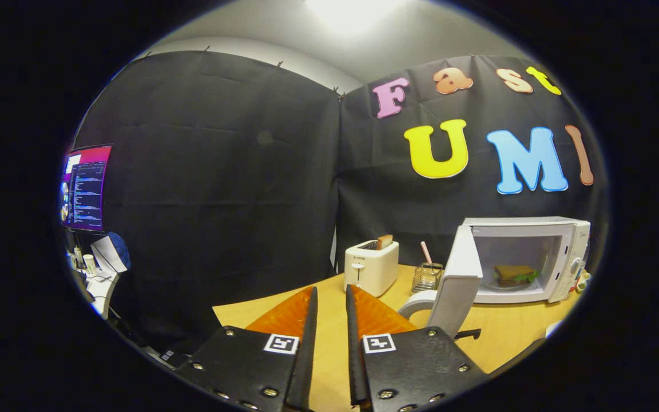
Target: Open the microwave, put the food inside, and close the microwave door.
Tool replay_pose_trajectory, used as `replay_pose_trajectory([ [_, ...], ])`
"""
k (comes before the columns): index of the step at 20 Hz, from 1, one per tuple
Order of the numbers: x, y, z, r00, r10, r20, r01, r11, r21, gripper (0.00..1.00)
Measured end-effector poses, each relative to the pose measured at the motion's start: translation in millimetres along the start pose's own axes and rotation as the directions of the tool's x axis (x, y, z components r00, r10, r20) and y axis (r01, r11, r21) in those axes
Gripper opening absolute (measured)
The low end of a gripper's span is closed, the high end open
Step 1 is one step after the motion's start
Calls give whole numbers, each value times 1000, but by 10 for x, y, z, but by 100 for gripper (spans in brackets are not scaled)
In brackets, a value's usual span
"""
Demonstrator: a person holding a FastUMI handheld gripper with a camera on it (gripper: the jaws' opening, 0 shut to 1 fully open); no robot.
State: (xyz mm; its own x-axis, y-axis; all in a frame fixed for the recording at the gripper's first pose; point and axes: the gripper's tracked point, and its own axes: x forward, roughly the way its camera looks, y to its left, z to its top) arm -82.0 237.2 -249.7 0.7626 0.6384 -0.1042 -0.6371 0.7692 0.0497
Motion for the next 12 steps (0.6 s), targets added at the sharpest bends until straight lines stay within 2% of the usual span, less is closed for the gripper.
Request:
replay_pose_trajectory([
  [1, 57, -22, -88, 1000, 4, -22, -3, 1000, 13, 25],
  [3, 105, -290, -203, 996, -71, -52, 72, 997, 16, 25],
  [5, 102, -470, -263, 994, -92, -63, 96, 993, 66, 24],
  [6, 167, -434, -316, 993, -96, -74, 101, 992, 80, 1],
  [10, -51, -774, -258, 976, -213, -32, 214, 977, 13, 1],
  [12, -141, -948, -285, 970, -242, -36, 244, 969, 36, 2],
])
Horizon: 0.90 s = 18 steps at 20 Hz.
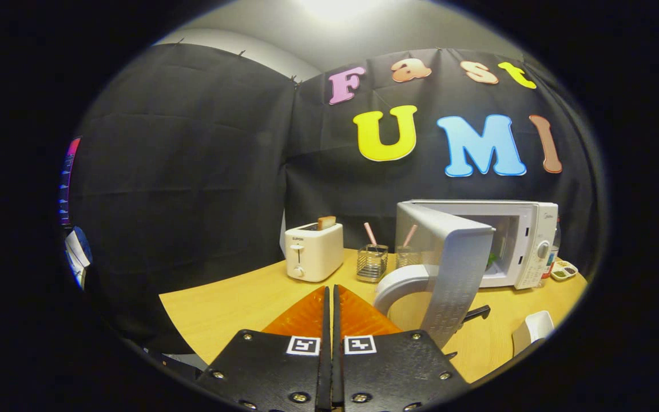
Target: Open the microwave, put the food inside, and close the microwave door.
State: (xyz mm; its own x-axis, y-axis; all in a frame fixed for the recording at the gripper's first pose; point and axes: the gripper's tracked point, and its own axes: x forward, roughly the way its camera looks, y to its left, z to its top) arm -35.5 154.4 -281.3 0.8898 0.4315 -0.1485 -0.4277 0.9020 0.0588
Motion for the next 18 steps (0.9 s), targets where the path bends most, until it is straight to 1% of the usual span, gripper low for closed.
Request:
replay_pose_trajectory([
  [2, -34, -263, 25, 999, -43, -8, 43, 999, 10, 1],
  [6, -55, -898, 60, 987, -158, -4, 158, 987, -3, 1],
  [12, 6, -1757, 183, 949, -316, 15, 316, 948, -29, 1],
  [16, 158, -2185, 199, 924, -382, -4, 381, 923, -60, 1],
  [18, 261, -2425, 166, 908, -417, -32, 416, 908, -50, 2],
])
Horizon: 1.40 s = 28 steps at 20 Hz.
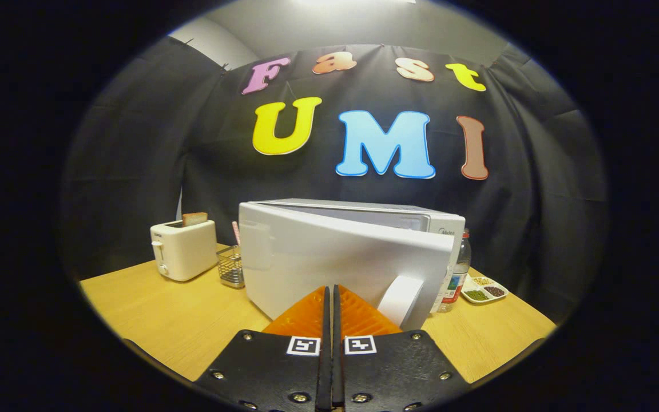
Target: Open the microwave, put the food inside, and close the microwave door.
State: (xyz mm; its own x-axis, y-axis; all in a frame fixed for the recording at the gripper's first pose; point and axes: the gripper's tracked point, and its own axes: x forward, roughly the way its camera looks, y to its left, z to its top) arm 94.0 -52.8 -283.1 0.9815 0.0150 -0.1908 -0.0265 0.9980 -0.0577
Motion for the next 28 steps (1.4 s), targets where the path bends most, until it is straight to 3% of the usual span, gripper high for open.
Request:
replay_pose_trajectory([
  [14, 1171, -719, 75, 987, -157, -27, 158, 986, 50, 1],
  [20, 1298, -706, 114, 981, -195, -4, 195, 979, 60, 8],
  [23, 1294, -693, 79, 975, -222, 1, 222, 975, 5, 5],
  [28, 1070, -577, 12, 984, -157, -90, 165, 982, 94, 5],
])
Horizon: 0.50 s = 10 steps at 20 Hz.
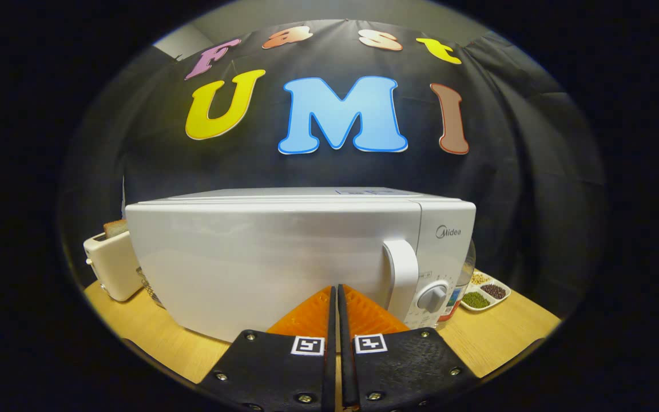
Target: Open the microwave, put the food inside, and close the microwave door.
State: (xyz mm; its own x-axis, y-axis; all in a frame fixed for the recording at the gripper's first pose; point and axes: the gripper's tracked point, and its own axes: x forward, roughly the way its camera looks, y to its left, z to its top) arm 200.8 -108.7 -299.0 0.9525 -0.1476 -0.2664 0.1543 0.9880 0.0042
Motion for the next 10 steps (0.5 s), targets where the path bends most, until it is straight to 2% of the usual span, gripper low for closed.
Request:
replay_pose_trajectory([
  [4, -666, 50, 422, 996, 22, 88, -21, 1000, -21, 5],
  [10, -1628, 158, 1190, 982, 90, 167, -92, 996, 5, 5],
])
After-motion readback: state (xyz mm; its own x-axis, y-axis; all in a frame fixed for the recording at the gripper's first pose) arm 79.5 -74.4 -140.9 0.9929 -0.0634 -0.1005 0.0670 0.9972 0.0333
